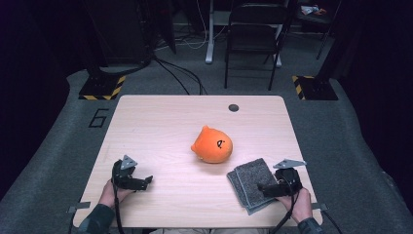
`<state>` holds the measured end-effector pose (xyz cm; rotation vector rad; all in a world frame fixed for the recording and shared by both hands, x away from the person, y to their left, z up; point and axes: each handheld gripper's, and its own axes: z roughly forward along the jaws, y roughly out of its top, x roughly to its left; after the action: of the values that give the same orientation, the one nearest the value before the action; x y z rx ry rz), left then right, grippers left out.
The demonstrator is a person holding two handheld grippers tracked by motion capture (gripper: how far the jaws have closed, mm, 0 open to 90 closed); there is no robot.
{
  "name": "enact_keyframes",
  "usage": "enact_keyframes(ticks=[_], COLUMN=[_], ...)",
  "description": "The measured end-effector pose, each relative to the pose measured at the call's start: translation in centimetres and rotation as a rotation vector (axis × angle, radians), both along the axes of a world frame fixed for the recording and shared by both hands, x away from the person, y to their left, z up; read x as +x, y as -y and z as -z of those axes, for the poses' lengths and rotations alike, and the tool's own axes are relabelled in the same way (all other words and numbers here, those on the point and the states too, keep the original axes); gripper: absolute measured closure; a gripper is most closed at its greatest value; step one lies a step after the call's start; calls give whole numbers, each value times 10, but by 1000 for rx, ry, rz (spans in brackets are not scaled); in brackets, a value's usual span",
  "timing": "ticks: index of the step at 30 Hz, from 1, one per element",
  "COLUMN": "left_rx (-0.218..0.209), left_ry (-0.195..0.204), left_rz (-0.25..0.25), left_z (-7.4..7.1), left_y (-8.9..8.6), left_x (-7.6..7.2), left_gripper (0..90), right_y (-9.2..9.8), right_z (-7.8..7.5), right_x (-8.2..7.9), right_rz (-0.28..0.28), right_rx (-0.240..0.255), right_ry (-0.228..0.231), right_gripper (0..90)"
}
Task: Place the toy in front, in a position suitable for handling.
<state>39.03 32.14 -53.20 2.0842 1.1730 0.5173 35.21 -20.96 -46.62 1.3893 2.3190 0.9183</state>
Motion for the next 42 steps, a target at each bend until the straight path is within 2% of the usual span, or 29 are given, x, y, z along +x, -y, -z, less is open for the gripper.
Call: enact_keyframes(ticks=[4, 8, 17, 18, 21, 22, 23, 24, 26, 27, 34, 35, 36, 37, 38, 39, 42], left_rx=[0, -1, 0, 0, -2, -2, -2, -1, -2, -1, -1, -2, 0, 0, 0, 0, -1], left_ry=[1, 0, 0, 0, 0, 0, 0, 0, 0, 0, 0, 0, 0, 0, 0, 0, 0], left_rz=[-1, 1, 1, 1, 0, -1, -1, -1, 0, 1, -1, 0, -1, -1, -1, -1, -1], left_z=[0, 0, 0, 0, 0, 0, 0, 0, 0, 0, 0, 0, 0, 0, 0, 0, 0], left_y=[0, 0, 0, 0, 0, 0, 0, 0, 0, 0, 0, 0, 0, 0, 0, 0, 0], left_x=[0, 0, 0, 0, 0, 0, 0, 0, 0, 0, 0, 0, 0, 0, 0, 0, 0], left_gripper=[1, 1, 1, 1, 1, 1, 1, 1, 1, 1, 1, 1, 1, 1, 1, 1, 1], right_y=[-13, -24, -31, -34, -38, -40, -40, -41, -42, -42, -39, -38, -36, -36, -36, -36, -35], right_z=[1, 7, 17, 20, 24, 28, 28, 31, 34, 36, 36, 36, 34, 34, 34, 34, 33], right_x=[4, 9, 17, 19, 21, 22, 22, 24, 24, 25, 25, 25, 24, 24, 23, 23, 22], right_rz=[-29, -53, -68, -86, -84, -98, -98, -97, -99, -105, -109, -112, -107, -107, -99, -99, -100], right_rx=[-15, -52, -94, -112, -133, -151, -151, -165, -167, -186, -164, -166, -158, -158, -156, -156, -146], right_ry=[2, -12, -27, -21, -30, -32, -32, -57, -56, -71, -85, -81, -72, -72, -67, -67, -65], right_gripper=[25, 11, 0, 0, 0, 41, 41, 93, 126, 148, 288, 333, 460, 460, 548, 548, 700])
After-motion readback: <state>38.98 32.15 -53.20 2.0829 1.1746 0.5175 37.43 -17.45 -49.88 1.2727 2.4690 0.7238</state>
